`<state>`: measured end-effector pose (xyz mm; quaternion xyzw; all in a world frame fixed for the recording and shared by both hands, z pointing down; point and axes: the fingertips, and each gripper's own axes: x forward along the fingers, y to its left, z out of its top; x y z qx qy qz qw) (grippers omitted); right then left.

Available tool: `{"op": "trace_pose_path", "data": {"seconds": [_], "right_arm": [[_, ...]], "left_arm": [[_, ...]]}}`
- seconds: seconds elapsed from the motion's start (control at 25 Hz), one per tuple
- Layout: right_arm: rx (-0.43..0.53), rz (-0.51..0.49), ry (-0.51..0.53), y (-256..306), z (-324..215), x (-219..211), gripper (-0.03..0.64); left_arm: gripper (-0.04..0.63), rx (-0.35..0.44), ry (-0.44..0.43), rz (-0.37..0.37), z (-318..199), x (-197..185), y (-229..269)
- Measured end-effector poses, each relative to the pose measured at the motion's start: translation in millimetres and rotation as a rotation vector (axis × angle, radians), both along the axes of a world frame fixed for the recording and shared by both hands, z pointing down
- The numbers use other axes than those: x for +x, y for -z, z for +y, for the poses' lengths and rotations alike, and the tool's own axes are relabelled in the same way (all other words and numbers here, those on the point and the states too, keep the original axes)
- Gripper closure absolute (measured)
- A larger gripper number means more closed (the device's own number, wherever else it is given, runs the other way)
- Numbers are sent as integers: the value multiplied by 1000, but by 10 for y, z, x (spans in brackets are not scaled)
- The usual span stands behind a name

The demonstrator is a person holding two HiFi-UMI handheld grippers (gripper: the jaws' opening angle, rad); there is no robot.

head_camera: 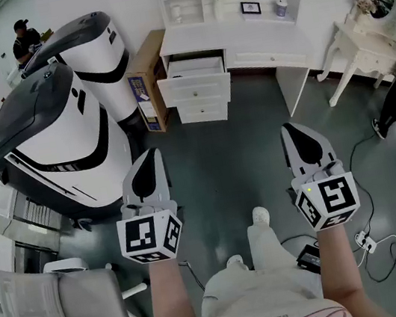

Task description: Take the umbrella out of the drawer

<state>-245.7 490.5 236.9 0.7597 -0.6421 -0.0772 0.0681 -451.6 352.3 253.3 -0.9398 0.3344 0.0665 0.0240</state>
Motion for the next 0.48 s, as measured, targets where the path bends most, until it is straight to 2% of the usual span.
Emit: {"op": "trace_pose_path", "data": {"seconds": [0.48], "right_arm": [[36, -36, 24, -60, -565, 486, 609]], "left_arm": [[588, 6, 31, -21, -485, 436, -71]]}}
